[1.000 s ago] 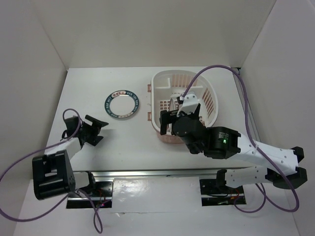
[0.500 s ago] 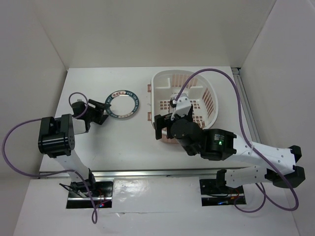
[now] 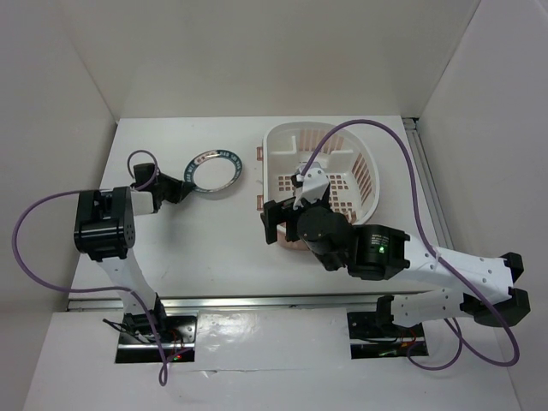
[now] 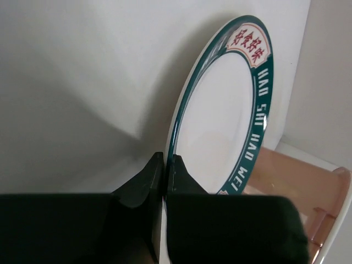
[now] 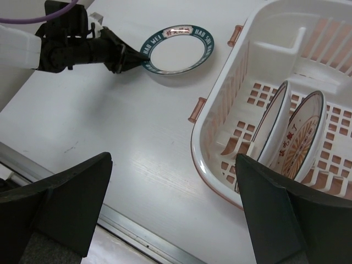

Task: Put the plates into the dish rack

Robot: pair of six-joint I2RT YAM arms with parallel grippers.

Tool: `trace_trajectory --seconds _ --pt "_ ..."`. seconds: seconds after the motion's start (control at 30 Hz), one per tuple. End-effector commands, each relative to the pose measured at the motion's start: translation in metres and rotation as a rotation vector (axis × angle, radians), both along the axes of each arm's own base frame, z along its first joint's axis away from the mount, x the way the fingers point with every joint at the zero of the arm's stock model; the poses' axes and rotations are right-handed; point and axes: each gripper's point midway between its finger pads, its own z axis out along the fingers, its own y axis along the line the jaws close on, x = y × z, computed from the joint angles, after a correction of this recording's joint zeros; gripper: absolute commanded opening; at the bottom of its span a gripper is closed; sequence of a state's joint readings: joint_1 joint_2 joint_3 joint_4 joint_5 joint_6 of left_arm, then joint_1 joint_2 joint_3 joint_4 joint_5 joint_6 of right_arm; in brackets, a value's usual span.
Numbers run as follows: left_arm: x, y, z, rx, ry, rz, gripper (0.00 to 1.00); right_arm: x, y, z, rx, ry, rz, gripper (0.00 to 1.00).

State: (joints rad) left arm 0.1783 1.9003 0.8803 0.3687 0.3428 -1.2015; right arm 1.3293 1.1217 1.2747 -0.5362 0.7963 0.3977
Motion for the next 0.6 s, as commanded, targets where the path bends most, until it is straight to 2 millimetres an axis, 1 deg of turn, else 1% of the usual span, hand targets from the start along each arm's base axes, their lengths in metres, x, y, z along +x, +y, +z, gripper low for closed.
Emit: trace_trajectory --seconds 0.0,0.03,0.07,0.1,0.17,0.2,0.23,0.3,0.33,0.37,0.4,0.43,0.47,0.5,0.53,0.57 --pt "-0.047 0.003 -0.061 0.064 0.290 0.018 0.00 -0.001 0.001 0.014 0.054 -0.026 0.007 1.00" --pt "-0.050 0.002 -0.063 0.062 0.304 0.017 0.00 -0.001 0.001 0.011 0.045 -0.024 0.007 1.00" --pt "-0.052 0.004 -0.065 0.070 0.319 0.025 0.00 0.000 0.000 0.011 0.044 -0.028 -0.005 1.00" --pt "-0.051 0.004 -0.062 0.072 0.310 0.026 0.00 0.001 -0.003 0.010 0.027 -0.033 -0.011 1.00" --pt "-0.059 0.002 -0.054 0.085 0.321 0.027 0.00 0.002 -0.005 0.010 0.016 -0.043 -0.022 1.00" --pt "-0.055 0.001 -0.030 0.115 0.267 0.034 0.00 0.003 -0.006 0.010 -0.003 -0.053 -0.016 1.00" --pt "-0.064 -0.002 -0.023 0.139 0.258 0.021 0.00 0.002 -0.003 0.016 0.008 -0.063 -0.001 1.00" --pt "-0.069 -0.016 0.003 0.182 0.193 -0.017 0.00 0.008 -0.006 0.030 0.031 -0.091 0.026 1.00" --pt "-0.070 -0.017 0.034 0.224 0.097 -0.033 0.00 0.005 0.004 0.035 0.075 -0.096 0.102 1.00" --pt "-0.073 -0.019 0.050 0.247 0.061 -0.040 0.00 0.005 0.006 0.036 0.088 -0.103 0.134 1.00" --pt "-0.082 -0.020 0.061 0.267 0.057 -0.054 0.00 0.012 -0.003 0.046 0.133 -0.119 0.122 1.00" --pt "-0.087 -0.020 0.074 0.295 0.027 -0.075 0.00 0.011 0.000 0.055 0.172 -0.139 0.155 1.00" --pt "-0.092 -0.020 0.106 0.319 -0.058 -0.077 0.00 0.014 -0.002 0.059 0.180 -0.143 0.150 1.00" --pt "-0.098 -0.018 0.120 0.333 -0.093 -0.085 0.00 0.017 -0.006 0.067 0.186 -0.157 0.137 1.00" --pt "-0.107 -0.020 0.132 0.353 -0.132 -0.131 0.00 0.022 -0.001 0.060 0.138 -0.147 0.141 1.00" --pt "-0.113 -0.023 0.146 0.366 -0.180 -0.156 0.00 0.025 0.001 0.061 0.118 -0.150 0.148 1.00"
